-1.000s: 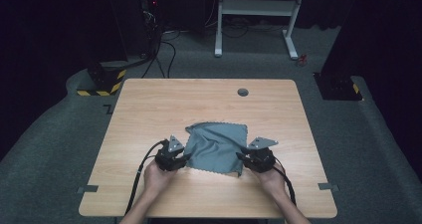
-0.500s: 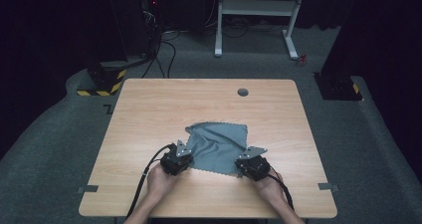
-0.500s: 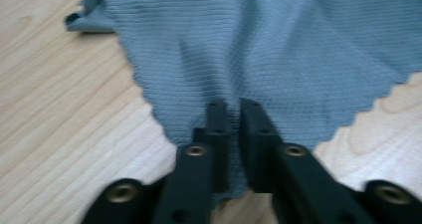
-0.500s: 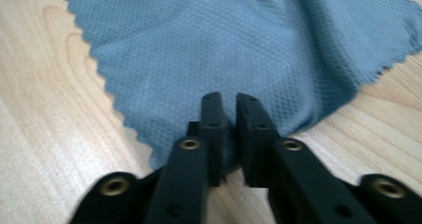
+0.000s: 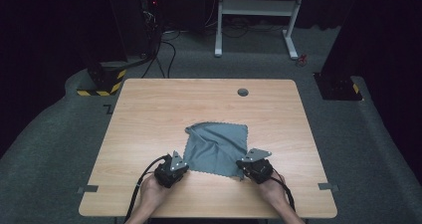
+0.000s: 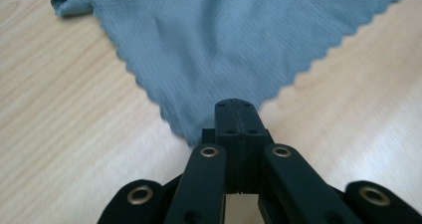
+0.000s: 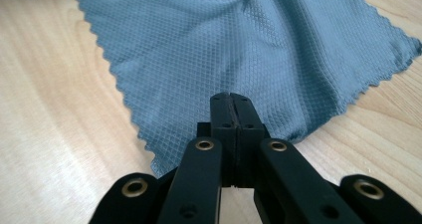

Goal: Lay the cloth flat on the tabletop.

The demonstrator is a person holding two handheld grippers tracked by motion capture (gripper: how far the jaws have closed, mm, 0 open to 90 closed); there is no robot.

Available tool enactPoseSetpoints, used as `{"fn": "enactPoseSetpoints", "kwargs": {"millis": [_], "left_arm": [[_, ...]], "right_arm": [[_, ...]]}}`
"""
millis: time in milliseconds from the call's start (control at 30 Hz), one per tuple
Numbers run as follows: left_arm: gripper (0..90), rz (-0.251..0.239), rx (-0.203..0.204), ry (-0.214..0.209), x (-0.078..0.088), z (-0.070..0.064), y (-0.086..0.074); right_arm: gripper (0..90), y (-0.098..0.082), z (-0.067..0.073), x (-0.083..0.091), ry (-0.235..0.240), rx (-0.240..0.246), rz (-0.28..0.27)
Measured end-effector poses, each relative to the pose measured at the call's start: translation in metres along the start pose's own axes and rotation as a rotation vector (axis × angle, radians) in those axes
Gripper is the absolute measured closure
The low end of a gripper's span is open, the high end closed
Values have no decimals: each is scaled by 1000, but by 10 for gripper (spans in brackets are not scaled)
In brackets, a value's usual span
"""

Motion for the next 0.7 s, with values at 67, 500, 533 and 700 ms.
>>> {"fn": "enactPoseSetpoints", "kwargs": {"millis": [67, 500, 533, 700], "left_arm": [[900, 0, -8, 8, 5, -2, -7], [727, -30, 92, -9, -11, 13, 7], [755, -28, 100, -40, -11, 13, 7], [894, 4, 39, 13, -9, 8, 7]], "right_arm": [[900, -1, 2, 1, 2, 6, 5], [773, -16, 9, -4, 14, -6, 37], [758, -17, 9, -4, 17, -9, 37], [703, -20, 9, -4, 40, -33, 30]]}}
Point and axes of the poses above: each handheld gripper's, and its own axes: x roughly backward along the jaws, y roughly out of its top, z roughly to its left, the point moved 7 cm from there along -x, roughly forward along the jaws, and after that the axes turned 12 degrees about z, right-handed, at the moved point
